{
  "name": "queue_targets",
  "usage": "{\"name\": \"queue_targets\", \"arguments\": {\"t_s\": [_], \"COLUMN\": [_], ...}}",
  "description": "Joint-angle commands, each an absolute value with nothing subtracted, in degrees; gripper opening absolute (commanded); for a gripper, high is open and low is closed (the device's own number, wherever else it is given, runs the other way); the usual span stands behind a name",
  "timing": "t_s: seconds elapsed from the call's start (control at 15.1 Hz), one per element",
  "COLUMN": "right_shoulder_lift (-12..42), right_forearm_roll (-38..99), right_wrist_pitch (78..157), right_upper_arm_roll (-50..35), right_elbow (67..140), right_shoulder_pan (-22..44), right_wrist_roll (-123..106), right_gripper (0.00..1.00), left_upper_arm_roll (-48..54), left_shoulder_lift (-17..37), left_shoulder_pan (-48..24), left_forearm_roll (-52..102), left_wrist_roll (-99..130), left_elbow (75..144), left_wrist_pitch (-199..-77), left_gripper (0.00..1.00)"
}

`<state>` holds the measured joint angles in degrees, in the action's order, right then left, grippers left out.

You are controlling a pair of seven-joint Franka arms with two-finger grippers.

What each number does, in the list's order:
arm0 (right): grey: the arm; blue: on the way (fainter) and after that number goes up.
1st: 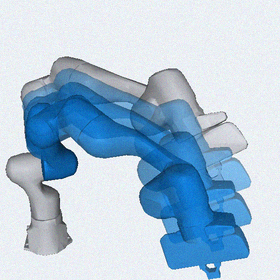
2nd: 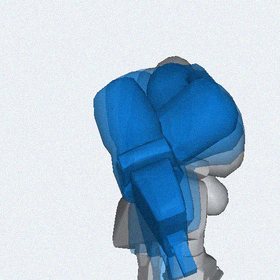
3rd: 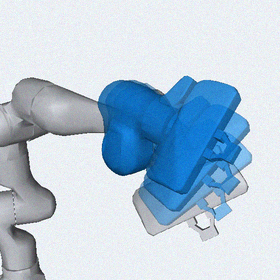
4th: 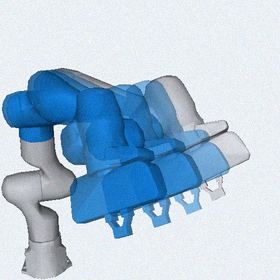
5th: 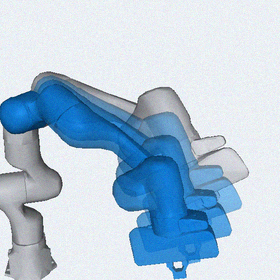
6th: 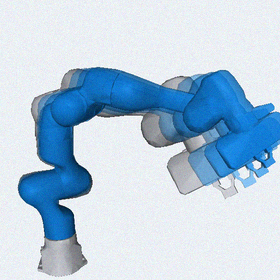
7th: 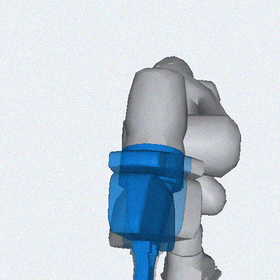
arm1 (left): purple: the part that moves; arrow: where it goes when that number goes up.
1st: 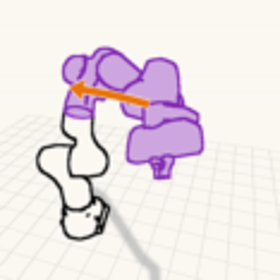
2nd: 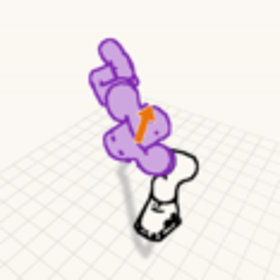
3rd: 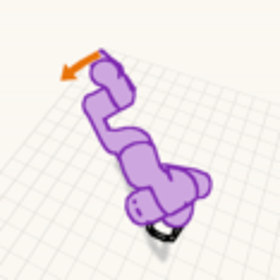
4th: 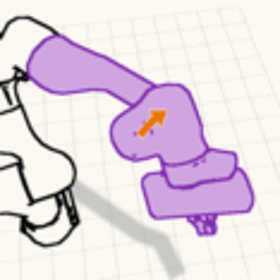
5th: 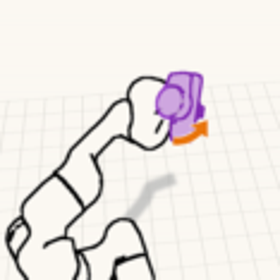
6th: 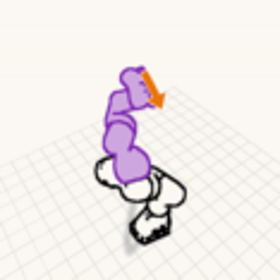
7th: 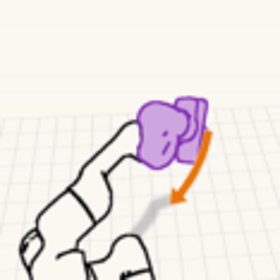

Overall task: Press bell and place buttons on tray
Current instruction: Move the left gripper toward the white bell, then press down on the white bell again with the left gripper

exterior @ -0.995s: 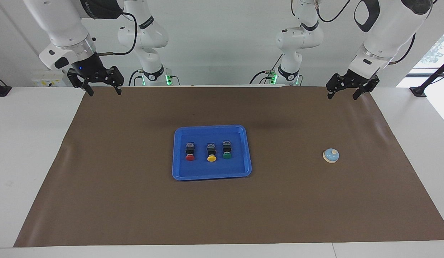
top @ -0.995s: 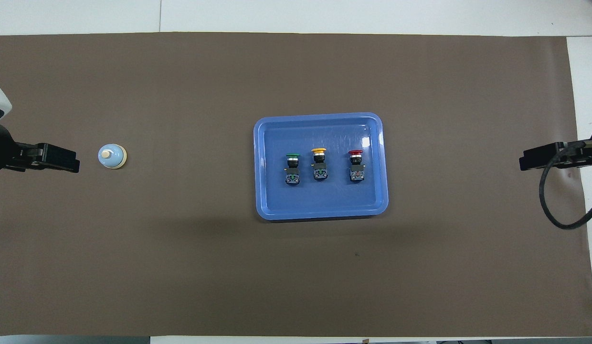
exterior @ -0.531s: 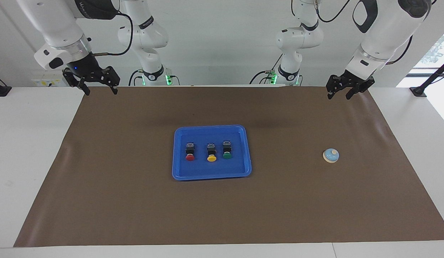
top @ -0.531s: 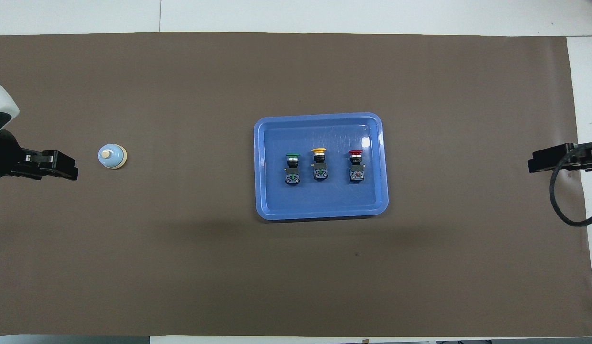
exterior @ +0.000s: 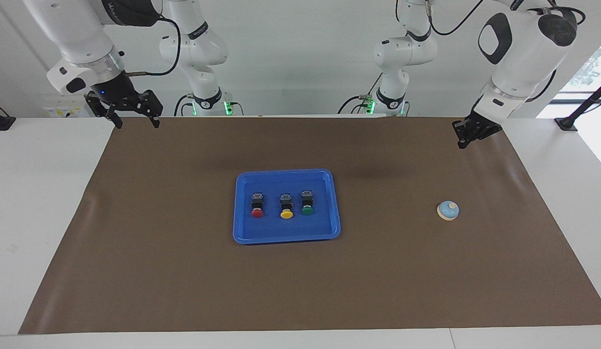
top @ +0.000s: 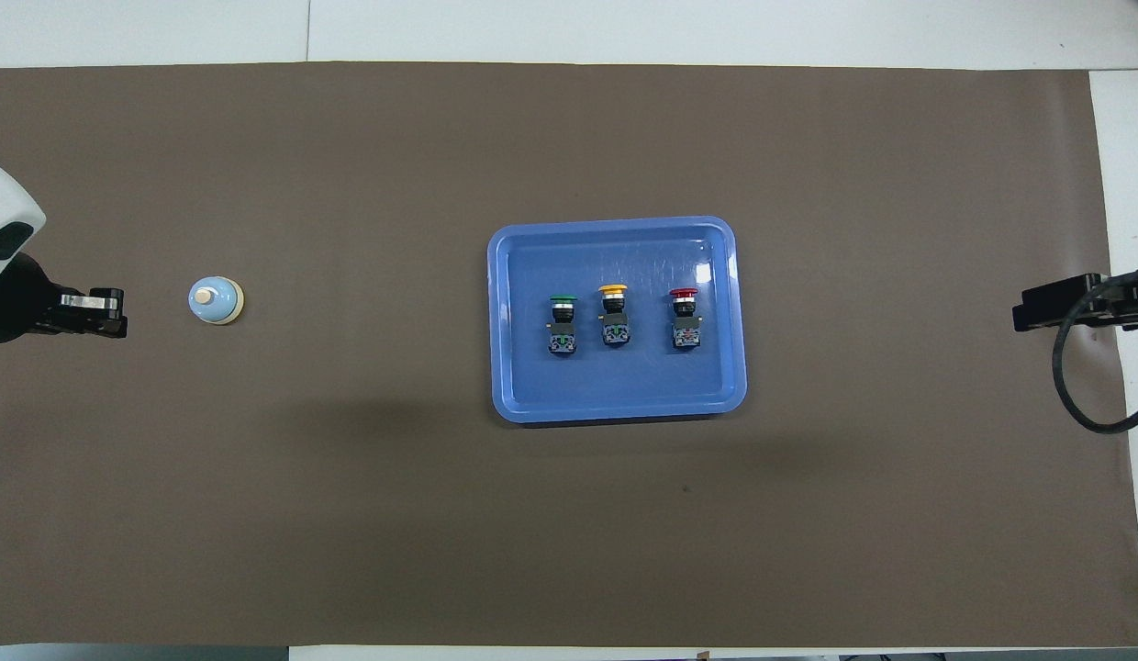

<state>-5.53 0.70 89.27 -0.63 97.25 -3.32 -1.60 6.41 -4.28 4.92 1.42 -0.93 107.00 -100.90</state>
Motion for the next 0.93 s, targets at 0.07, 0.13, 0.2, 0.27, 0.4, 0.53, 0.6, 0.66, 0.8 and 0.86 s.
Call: {"name": "queue_targets", "arguments": {"t_s": [0.07, 0.13, 0.2, 0.27, 0.4, 0.53, 0.6, 0.66, 0.8, 0.86], "right_shoulder_lift": [-5.9, -5.9, -5.9, -5.9, -5.9, -5.9, -5.9, -6.0, -6.1, -6.0], "right_forearm_roll": [0.2, 0.2, 0.2, 0.2, 0.2, 0.2, 0.2, 0.2, 0.2, 0.2], "right_wrist_pitch": [88.6, 88.4, 88.4, 88.4, 88.4, 88.4, 88.4, 88.4, 88.4, 88.4], "right_upper_arm_roll": [-1.3, -1.3, -1.3, -1.3, -1.3, -1.3, -1.3, -1.3, -1.3, -1.3], "right_elbow": [97.2, 97.3, 97.3, 97.3, 97.3, 97.3, 97.3, 97.3, 97.3, 97.3], "right_shoulder_pan": [-3.8, -3.9, -4.0, -4.0, -4.0, -4.0, -4.0, -4.0, -4.0, -4.0], "right_wrist_roll": [-0.8, -1.0, -1.0, -1.0, -1.0, -1.0, -1.0, -1.0, -1.0, -1.0], "right_gripper": [1.0, 1.0, 1.0, 1.0, 1.0, 1.0, 1.0, 1.0, 1.0, 1.0], "left_upper_arm_roll": [6.5, 6.5, 6.5, 6.5, 6.5, 6.5, 6.4, 6.4, 6.4, 6.4], "left_shoulder_lift": [0.3, 2.0, 2.9, 3.5, 4.6, 5.5, 6.9, 7.6, 9.0, 9.9], "left_shoulder_pan": [5.6, 6.6, 7.6, 8.0, 8.1, 8.0, 8.1, 8.2, 8.7, 8.7], "left_forearm_roll": [0.4, 0.4, 0.4, 0.3, 0.3, 0.3, 0.2, 0.2, 0.2, 0.2], "left_wrist_roll": [-2.6, -3.9, -5.4, -6.8, -6.9, -6.9, -6.9, -6.9, -6.9, -6.9], "left_elbow": [110.0, 110.2, 110.6, 111.6, 114.2, 117.0, 117.0, 117.1, 117.1, 117.2], "left_wrist_pitch": [-109.1, -111.3, -113.1, -115.1, -120.7, -126.5, -127.5, -128.5, -130.0, -131.8], "left_gripper": [0.0, 0.0, 0.0, 0.0, 0.0, 0.0, 0.0, 0.0, 0.0, 0.0]}}
